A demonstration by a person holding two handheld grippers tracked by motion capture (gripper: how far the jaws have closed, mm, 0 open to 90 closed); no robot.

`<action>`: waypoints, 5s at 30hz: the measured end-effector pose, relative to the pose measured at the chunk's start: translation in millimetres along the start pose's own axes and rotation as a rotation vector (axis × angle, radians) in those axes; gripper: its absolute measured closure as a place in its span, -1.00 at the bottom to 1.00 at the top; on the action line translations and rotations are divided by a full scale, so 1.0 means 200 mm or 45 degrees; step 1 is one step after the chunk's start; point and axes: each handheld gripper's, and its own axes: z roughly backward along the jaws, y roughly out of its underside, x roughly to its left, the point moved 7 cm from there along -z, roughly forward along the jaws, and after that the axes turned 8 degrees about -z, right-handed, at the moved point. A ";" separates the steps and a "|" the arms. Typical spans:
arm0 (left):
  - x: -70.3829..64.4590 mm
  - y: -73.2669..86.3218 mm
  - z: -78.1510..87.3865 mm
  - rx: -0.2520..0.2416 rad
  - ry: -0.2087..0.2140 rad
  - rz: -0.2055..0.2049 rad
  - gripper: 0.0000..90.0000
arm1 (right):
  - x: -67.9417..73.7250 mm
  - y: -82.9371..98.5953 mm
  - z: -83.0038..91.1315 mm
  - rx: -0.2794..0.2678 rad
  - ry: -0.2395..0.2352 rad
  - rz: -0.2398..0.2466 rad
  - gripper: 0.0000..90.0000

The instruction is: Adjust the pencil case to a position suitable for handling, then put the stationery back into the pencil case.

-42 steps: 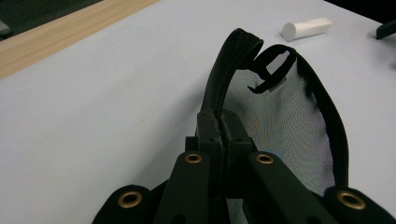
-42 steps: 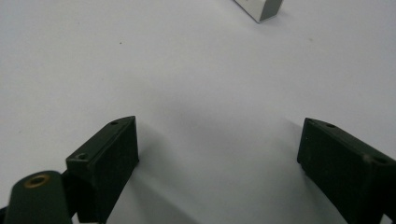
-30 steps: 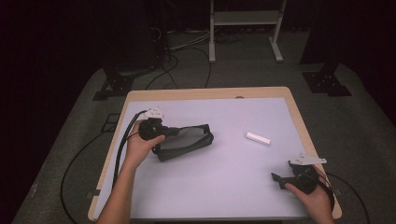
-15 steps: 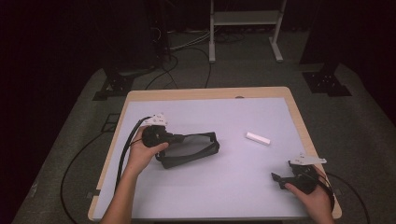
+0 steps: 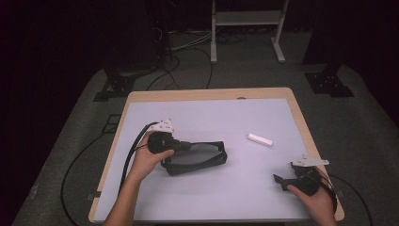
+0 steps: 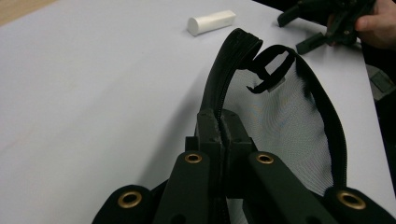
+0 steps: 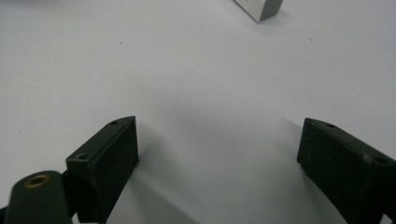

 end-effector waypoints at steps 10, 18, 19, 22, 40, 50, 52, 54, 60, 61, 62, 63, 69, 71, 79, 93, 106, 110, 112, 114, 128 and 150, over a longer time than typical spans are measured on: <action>-0.08 -0.01 -0.06 0.015 0.089 -0.030 0.97 | 0.00 0.00 0.00 0.001 -0.001 -0.002 -0.75; -0.14 -0.01 -0.09 0.040 0.157 -0.055 0.97 | 0.00 0.00 0.00 0.000 -0.001 -0.002 -0.75; -0.15 -0.01 -0.10 0.039 0.172 -0.056 0.97 | 0.00 0.00 0.00 0.000 -0.001 -0.002 -0.75; -0.16 -0.01 -0.11 0.045 0.197 -0.062 0.97 | 0.00 0.00 0.00 0.000 -0.001 -0.002 -0.75; -0.21 0.02 -0.21 0.091 0.277 -0.060 0.97 | 0.00 0.00 0.00 0.000 -0.002 -0.002 -0.75; -0.20 0.03 -0.22 0.088 0.259 -0.045 0.96 | 0.00 0.00 0.00 0.000 -0.003 -0.003 -0.75; -0.21 0.03 -0.22 0.095 0.244 -0.055 0.90 | 0.00 0.00 0.00 0.001 -0.003 -0.002 -0.75; -0.21 0.03 -0.22 0.098 0.239 -0.061 0.85 | 0.00 0.00 0.00 0.000 -0.003 -0.003 -0.75; -0.20 0.01 -0.19 0.073 0.196 -0.060 0.44 | 0.00 0.00 0.00 0.000 -0.003 -0.002 -0.75; -0.20 0.00 -0.18 0.069 0.184 -0.055 0.39 | 0.00 0.00 0.00 0.000 -0.003 -0.002 -0.75; -0.20 0.00 -0.17 0.068 0.180 -0.050 0.34 | 0.00 0.00 0.00 0.000 -0.003 -0.002 -0.75; -0.20 0.00 -0.17 0.068 0.171 -0.045 0.29 | 0.00 0.00 0.00 0.000 -0.003 -0.001 -0.75; -0.19 -0.02 -0.12 0.056 0.113 -0.022 -0.02 | 0.00 0.00 0.00 0.000 -0.004 -0.003 -0.75; -0.18 -0.02 -0.10 0.065 0.074 -0.012 -0.07 | 0.00 0.00 0.00 0.000 -0.004 -0.003 -0.75; -0.14 0.00 -0.02 0.035 -0.070 0.072 -0.38 | 0.00 0.00 0.00 0.001 -0.003 -0.002 -0.75; -0.08 0.08 0.14 0.030 -0.234 0.140 -0.65 | 0.00 0.00 0.00 0.001 -0.004 -0.004 -0.75; -0.06 0.19 0.32 0.036 -0.340 0.202 -0.73 | 0.00 0.00 0.00 0.001 -0.002 -0.003 -0.75; -0.05 0.24 0.36 0.047 -0.378 0.221 -0.75 | 0.00 0.00 0.00 0.001 -0.002 -0.002 -0.75; -0.05 0.26 0.38 0.052 -0.396 0.233 -0.76 | 0.00 0.00 0.00 0.001 -0.001 -0.002 -0.75; -0.04 0.28 0.39 0.062 -0.414 0.239 -0.78 | 0.00 0.00 0.00 0.001 -0.001 -0.002 -0.75; -0.02 0.51 0.44 0.182 -0.559 0.302 -0.85 | 0.00 0.00 0.00 0.002 -0.001 -0.002 -0.75; -0.10 0.77 0.43 0.254 -0.707 0.339 -0.85 | -0.01 -0.02 0.01 0.056 0.008 -0.024 -0.60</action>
